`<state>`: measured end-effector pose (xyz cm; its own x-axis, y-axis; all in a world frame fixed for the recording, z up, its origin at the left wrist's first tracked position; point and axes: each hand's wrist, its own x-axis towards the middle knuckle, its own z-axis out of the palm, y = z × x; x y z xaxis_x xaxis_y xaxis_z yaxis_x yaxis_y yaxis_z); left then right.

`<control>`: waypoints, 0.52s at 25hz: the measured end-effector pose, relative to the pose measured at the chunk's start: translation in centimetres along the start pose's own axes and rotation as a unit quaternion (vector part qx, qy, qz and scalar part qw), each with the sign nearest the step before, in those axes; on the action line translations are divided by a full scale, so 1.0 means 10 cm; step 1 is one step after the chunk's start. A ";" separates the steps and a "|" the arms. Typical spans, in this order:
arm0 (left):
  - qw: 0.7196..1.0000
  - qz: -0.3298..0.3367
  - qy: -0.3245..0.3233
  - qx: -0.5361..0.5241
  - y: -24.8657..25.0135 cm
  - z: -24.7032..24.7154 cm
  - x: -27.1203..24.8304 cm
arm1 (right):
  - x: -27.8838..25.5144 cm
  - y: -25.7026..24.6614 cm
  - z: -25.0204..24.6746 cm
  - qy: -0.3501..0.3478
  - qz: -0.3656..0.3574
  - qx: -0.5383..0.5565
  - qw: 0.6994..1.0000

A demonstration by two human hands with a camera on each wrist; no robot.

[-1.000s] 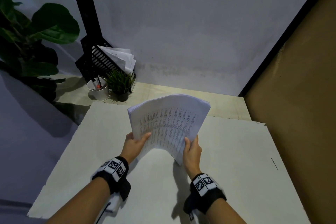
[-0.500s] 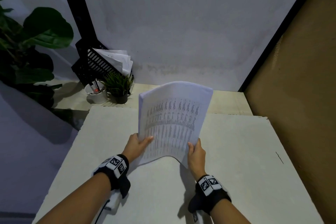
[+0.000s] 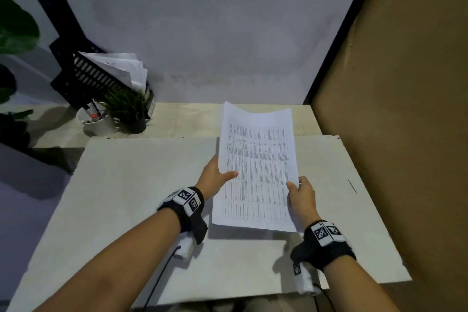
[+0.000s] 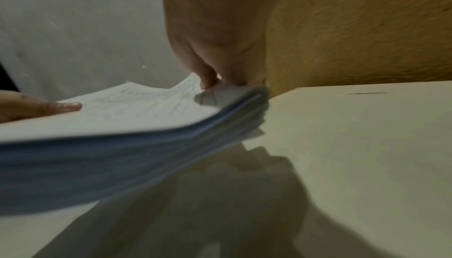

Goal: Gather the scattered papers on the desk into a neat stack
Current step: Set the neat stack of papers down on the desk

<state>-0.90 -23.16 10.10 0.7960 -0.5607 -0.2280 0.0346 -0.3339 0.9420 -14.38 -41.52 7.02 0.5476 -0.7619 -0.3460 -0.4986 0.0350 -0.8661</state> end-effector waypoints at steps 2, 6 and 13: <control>0.999 -0.015 -0.016 0.023 -0.06 0.30 0.02 | 0.09 0.15 -0.24 0.003 0.027 -0.020 0.999; 0.998 -0.046 -0.028 0.032 -0.08 0.86 0.06 | 0.24 0.37 -0.69 -0.007 0.057 -0.034 0.998; 0.990 -0.100 -0.051 0.080 -0.15 1.46 0.32 | 0.71 0.60 -1.10 -0.014 0.084 -0.073 0.994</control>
<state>-7.24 -35.53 4.31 0.7174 -0.5424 -0.4372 0.0819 -0.5575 0.8261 -20.84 -53.83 3.34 0.4665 -0.7346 -0.4926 -0.6756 0.0635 -0.7345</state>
